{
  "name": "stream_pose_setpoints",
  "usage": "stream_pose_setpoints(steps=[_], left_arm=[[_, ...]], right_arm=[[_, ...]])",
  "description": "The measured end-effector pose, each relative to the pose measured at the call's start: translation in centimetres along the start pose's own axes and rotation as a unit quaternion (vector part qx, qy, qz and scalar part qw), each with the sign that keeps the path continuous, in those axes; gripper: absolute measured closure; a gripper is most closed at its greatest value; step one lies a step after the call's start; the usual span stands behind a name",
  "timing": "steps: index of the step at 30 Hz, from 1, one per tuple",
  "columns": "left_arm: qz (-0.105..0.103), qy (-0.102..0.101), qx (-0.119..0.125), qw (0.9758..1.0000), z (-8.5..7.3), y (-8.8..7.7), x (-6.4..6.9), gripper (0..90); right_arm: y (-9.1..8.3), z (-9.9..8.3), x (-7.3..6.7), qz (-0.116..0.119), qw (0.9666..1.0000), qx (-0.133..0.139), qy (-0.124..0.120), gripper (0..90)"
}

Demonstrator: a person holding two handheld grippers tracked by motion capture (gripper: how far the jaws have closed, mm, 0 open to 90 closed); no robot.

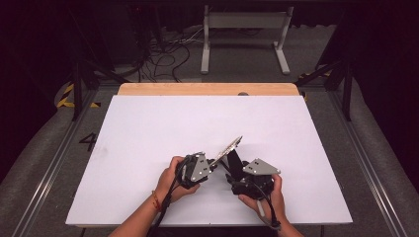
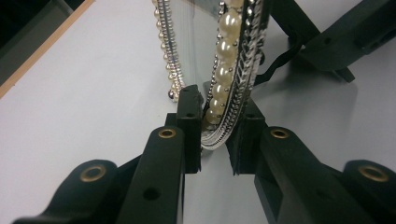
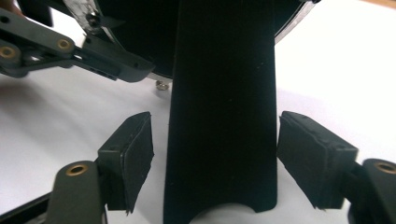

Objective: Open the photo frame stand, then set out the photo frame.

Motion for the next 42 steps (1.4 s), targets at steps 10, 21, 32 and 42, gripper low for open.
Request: stream_pose_setpoints(steps=[10, 21, 32, 42], left_arm=[[-0.002, 0.002, 0.001, 1.0000, 0.0, 0.0, 0.0, 78.3], [0.008, 0.008, -0.005, 0.9999, 0.0, -0.1, 0.2, 79.0], [0.013, 0.017, -0.009, 0.9997, 0.1, -0.4, 0.8, 78.7], [-0.001, 0.019, -0.011, 0.9998, 0.2, -0.7, 1.2, 76.1]], right_arm=[[0.0, -0.2, 0.7, 0.003, 1.0000, 0.000, 0.007, 29.0], [0.0, -0.3, 0.9, 0.008, 0.9999, -0.003, 0.010, 29.8], [-0.1, -0.3, 1.1, 0.008, 0.9999, -0.007, 0.007, 30.2], [-0.6, -0.5, 1.3, 0.001, 0.9999, -0.010, 0.008, 30.9]])
Point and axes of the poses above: each handheld gripper's, and its own axes: y roughly forward along the jaws, z roughly out of its top, x roughly to its right, the point moved 2 cm from there along y, roughly forward along the jaws, and after that the axes turned 4 degrees about -x, right-handed, at the moved point
